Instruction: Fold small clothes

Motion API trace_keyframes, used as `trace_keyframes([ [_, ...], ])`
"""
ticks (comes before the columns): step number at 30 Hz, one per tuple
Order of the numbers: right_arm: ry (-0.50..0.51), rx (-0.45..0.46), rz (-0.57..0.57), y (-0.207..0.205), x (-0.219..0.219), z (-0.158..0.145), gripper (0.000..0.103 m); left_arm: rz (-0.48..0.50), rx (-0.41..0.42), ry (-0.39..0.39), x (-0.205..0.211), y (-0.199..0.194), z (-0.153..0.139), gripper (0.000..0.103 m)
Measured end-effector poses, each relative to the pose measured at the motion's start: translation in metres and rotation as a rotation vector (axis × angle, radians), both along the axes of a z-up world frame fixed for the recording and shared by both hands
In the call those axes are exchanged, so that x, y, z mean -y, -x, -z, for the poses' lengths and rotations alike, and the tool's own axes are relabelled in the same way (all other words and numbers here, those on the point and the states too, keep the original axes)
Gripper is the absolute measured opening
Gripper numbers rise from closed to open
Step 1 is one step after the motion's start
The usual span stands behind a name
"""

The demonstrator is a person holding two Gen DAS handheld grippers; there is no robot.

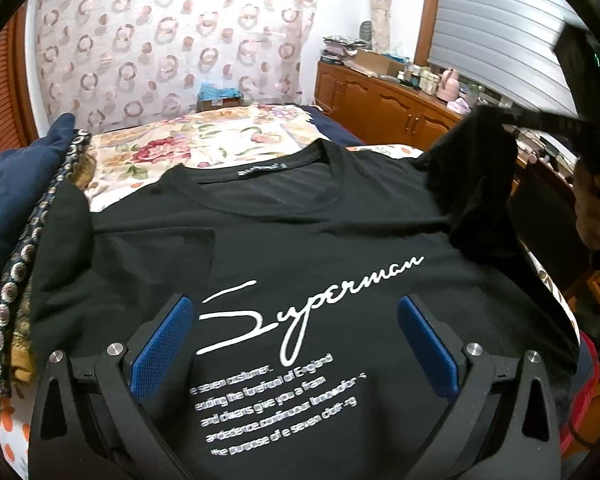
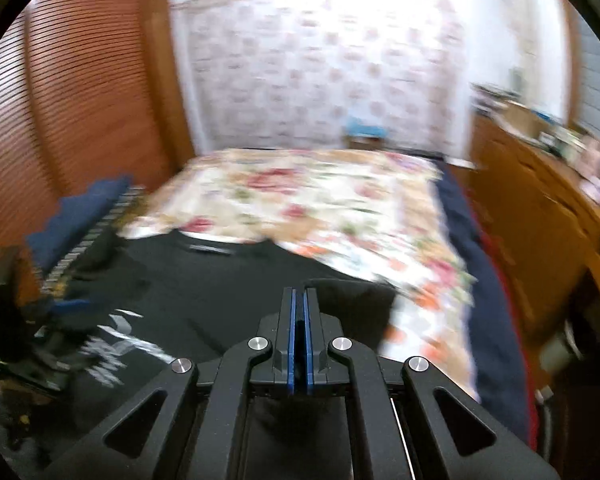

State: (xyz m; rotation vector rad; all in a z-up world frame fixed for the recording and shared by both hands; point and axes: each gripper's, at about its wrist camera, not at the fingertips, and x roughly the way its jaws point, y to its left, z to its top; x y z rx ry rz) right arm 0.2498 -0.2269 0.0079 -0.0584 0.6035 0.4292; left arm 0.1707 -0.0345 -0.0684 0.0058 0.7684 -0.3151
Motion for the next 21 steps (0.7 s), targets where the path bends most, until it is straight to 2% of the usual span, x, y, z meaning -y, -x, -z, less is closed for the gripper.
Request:
trace_keyframes([
  [3, 0.009, 0.009, -0.098, -0.013, -0.038, -0.014, 0.003, -0.023, 0.005, 0.000, -0.008, 0.002, -0.002, 0.103],
  [4, 0.018, 0.010, -0.106, -0.018, -0.046, -0.017, 0.008, -0.028, 0.004, 0.002, -0.009, 0.002, -0.002, 0.103],
  [5, 0.029, 0.007, -0.114, -0.023, -0.053, -0.019, 0.014, -0.033, 0.004, 0.004, -0.011, 0.002, -0.002, 0.103],
  [6, 0.039, 0.006, -0.114, -0.027, -0.057, -0.020, 0.029, -0.037, 0.005, 0.005, -0.012, 0.002, -0.002, 0.103],
  [7, 0.048, 0.007, -0.103, -0.030, -0.055, -0.019, 0.037, -0.038, 0.006, 0.004, -0.012, 0.002, -0.002, 0.103],
  [10, 0.070, 0.010, -0.056, -0.034, -0.044, -0.014, 0.037, -0.030, 0.007, -0.004, -0.008, 0.000, -0.003, 0.103],
  [13, 0.085, -0.013, -0.005, -0.022, -0.037, 0.001, 0.040, -0.006, 0.000, -0.011, -0.001, -0.004, 0.000, 0.103],
  [18, 0.123, -0.099, 0.069, -0.014, -0.029, 0.032, 0.053, 0.033, -0.008, -0.020, 0.012, -0.010, 0.000, 0.103],
  [21, 0.138, -0.153, 0.103, -0.015, -0.026, 0.052, 0.053, 0.035, -0.007, -0.023, 0.012, -0.011, 0.000, 0.103],
])
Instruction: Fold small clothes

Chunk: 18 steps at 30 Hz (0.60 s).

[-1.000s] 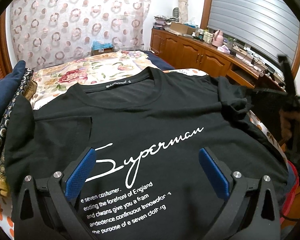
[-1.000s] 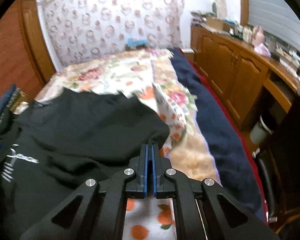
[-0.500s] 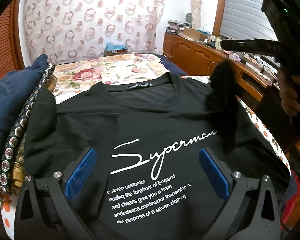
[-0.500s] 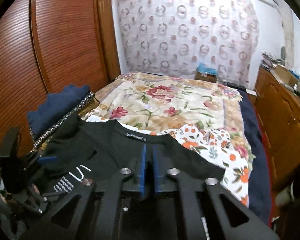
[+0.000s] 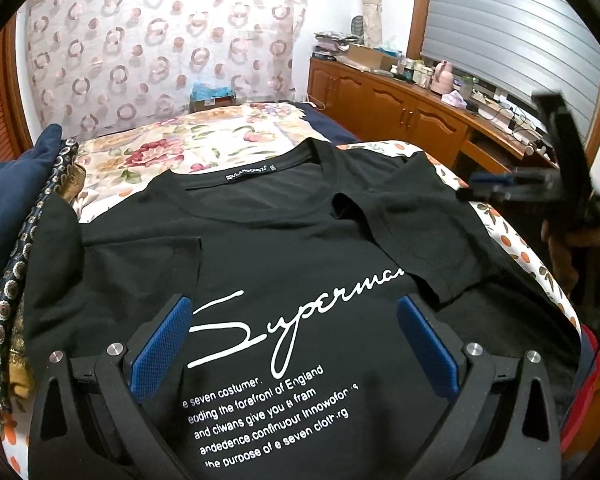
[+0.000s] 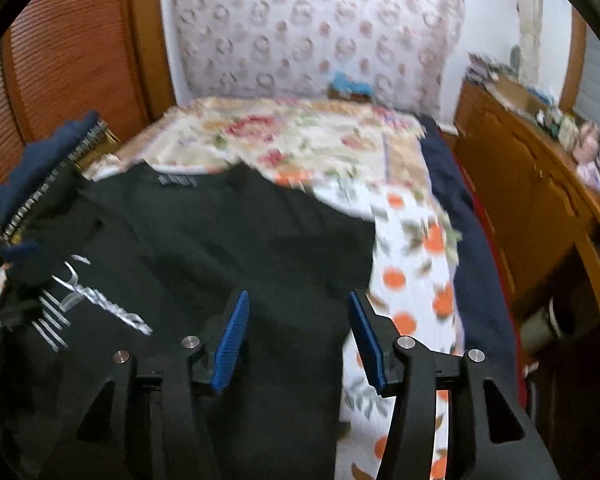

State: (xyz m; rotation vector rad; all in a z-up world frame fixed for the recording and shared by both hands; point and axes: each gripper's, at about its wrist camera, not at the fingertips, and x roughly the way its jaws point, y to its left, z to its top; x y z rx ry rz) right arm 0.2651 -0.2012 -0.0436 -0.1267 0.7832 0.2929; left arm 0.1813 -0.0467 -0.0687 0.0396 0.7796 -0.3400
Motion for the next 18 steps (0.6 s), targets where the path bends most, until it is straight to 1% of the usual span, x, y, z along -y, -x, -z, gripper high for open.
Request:
trace_keyframes([
  [4, -0.013, -0.036, 0.025, -0.011, 0.000, 0.016, 0.053, -0.022, -0.004, -0.008, -0.009, -0.005, 0.000, 0.103],
  [9, -0.023, -0.029, 0.044, -0.045, 0.000, 0.016, 0.053, -0.081, -0.004, -0.031, -0.039, -0.016, -0.008, 0.102],
  [11, -0.012, -0.026, 0.053, -0.057, -0.001, 0.018, 0.054, -0.104, -0.002, -0.045, -0.052, -0.020, -0.013, 0.101],
  [15, -0.005, -0.038, 0.067, -0.082, -0.002, 0.028, 0.054, -0.143, 0.001, -0.061, -0.080, -0.029, -0.023, 0.093],
  [17, 0.007, -0.044, 0.077, -0.090, -0.005, 0.031, 0.054, -0.163, -0.001, -0.069, -0.095, -0.034, -0.028, 0.084],
  [18, 0.012, -0.047, 0.081, -0.094, -0.006, 0.034, 0.054, -0.174, -0.008, -0.075, -0.104, -0.037, -0.031, 0.076],
])
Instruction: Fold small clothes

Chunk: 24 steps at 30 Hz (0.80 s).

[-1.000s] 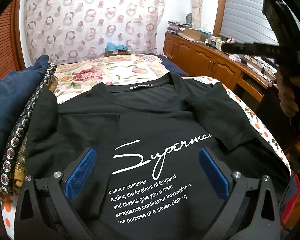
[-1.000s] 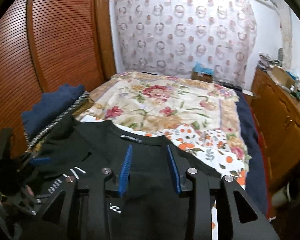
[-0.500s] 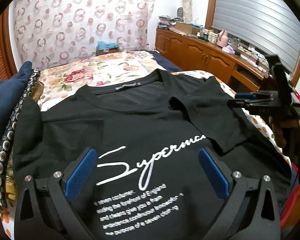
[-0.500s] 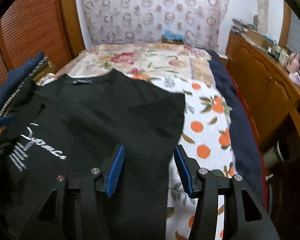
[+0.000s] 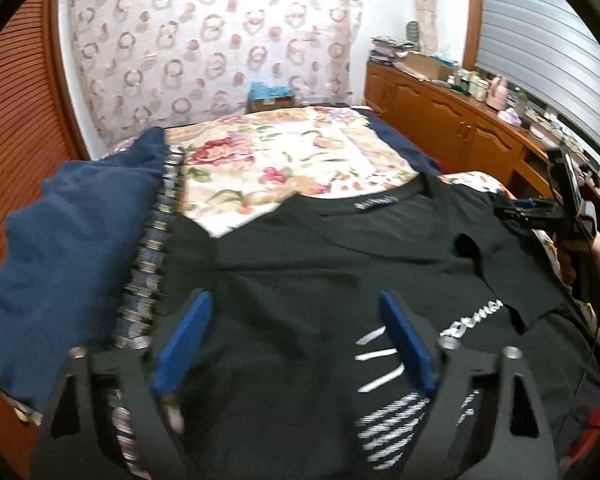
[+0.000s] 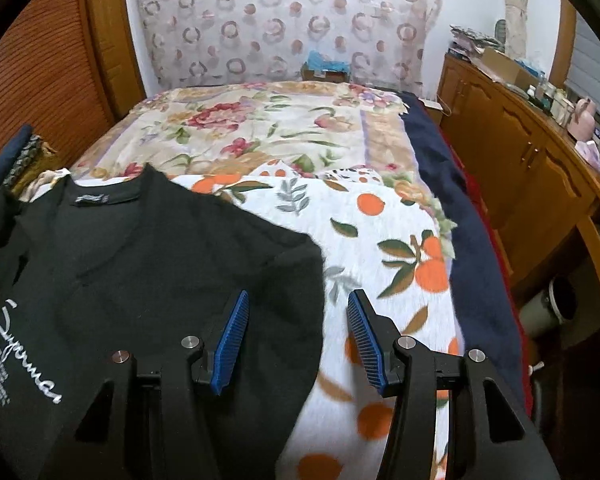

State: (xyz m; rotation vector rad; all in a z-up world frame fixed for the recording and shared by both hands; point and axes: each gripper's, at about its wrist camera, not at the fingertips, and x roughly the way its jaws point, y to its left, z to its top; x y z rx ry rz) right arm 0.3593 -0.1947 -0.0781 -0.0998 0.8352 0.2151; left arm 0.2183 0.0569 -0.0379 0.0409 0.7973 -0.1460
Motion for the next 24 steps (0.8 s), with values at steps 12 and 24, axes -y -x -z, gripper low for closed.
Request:
trace_keyframes([
  [12, 0.004, 0.016, -0.036, 0.002, 0.000, 0.012, 0.078, -0.030, -0.116, -0.087, -0.039, -0.045, 0.007, 0.048],
  [24, 0.002, 0.003, -0.038, -0.004, 0.007, 0.009, 0.088, -0.041, -0.207, -0.209, -0.031, -0.069, 0.031, 0.036],
])
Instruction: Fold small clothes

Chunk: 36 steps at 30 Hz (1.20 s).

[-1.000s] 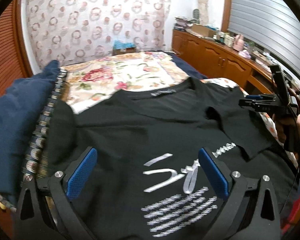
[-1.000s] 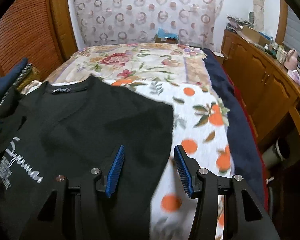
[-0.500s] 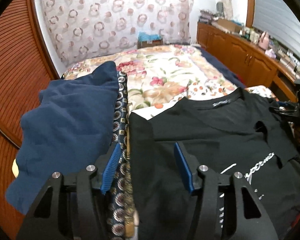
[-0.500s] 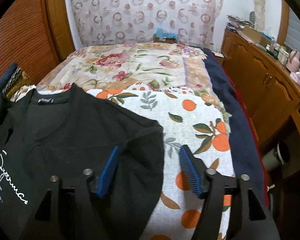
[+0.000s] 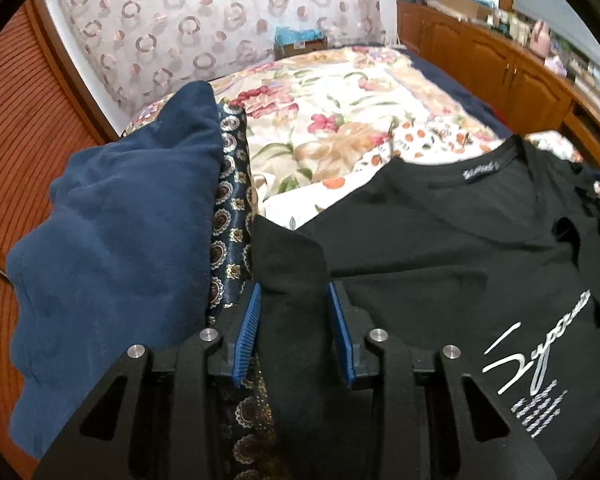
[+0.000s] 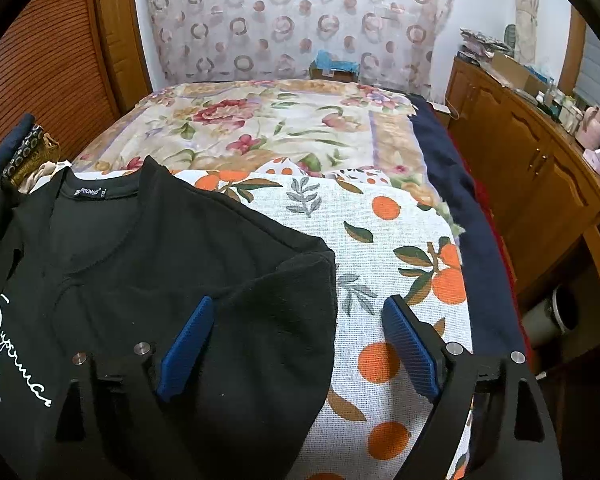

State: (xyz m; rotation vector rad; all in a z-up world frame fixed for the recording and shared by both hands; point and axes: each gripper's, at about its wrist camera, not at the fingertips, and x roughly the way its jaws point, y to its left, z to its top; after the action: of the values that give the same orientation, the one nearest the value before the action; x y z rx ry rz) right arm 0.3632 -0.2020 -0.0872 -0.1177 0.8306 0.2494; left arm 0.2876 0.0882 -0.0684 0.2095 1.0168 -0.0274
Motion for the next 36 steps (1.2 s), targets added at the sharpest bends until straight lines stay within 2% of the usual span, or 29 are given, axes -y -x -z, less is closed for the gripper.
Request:
trace_keyframes([
  [6, 0.000, 0.000, 0.000, -0.001, 0.002, 0.000, 0.088, 0.033, -0.010, -0.101, 0.008, 0.000, 0.007, 0.039],
  [8, 0.001, 0.000, 0.000, -0.001, 0.002, 0.000, 0.089, 0.036, -0.001, -0.108, 0.005, 0.001, 0.006, 0.022],
  [9, 0.001, 0.000, 0.000, -0.001, 0.002, 0.000, 0.089, 0.029, 0.000, -0.111, 0.003, 0.001, 0.005, 0.004],
  [12, 0.002, 0.001, 0.000, -0.001, 0.002, 0.000, 0.089, 0.009, 0.054, -0.019, -0.009, 0.005, -0.012, 0.004],
  [15, 0.002, 0.000, 0.000, -0.001, 0.002, 0.000, 0.089, -0.012, 0.140, 0.034, -0.018, 0.014, -0.039, 0.003],
  [18, 0.002, 0.001, 0.000, -0.001, 0.003, 0.000, 0.089, -0.018, 0.182, 0.083, -0.023, 0.020, -0.056, 0.003],
  [29, 0.002, 0.001, 0.001, -0.002, 0.003, 0.001, 0.089, 0.020, 0.190, 0.180, -0.012, 0.027, -0.045, 0.003],
  [36, 0.003, 0.001, 0.001, -0.002, 0.003, 0.001, 0.089, 0.039, 0.186, 0.211, -0.001, 0.032, -0.039, 0.003],
])
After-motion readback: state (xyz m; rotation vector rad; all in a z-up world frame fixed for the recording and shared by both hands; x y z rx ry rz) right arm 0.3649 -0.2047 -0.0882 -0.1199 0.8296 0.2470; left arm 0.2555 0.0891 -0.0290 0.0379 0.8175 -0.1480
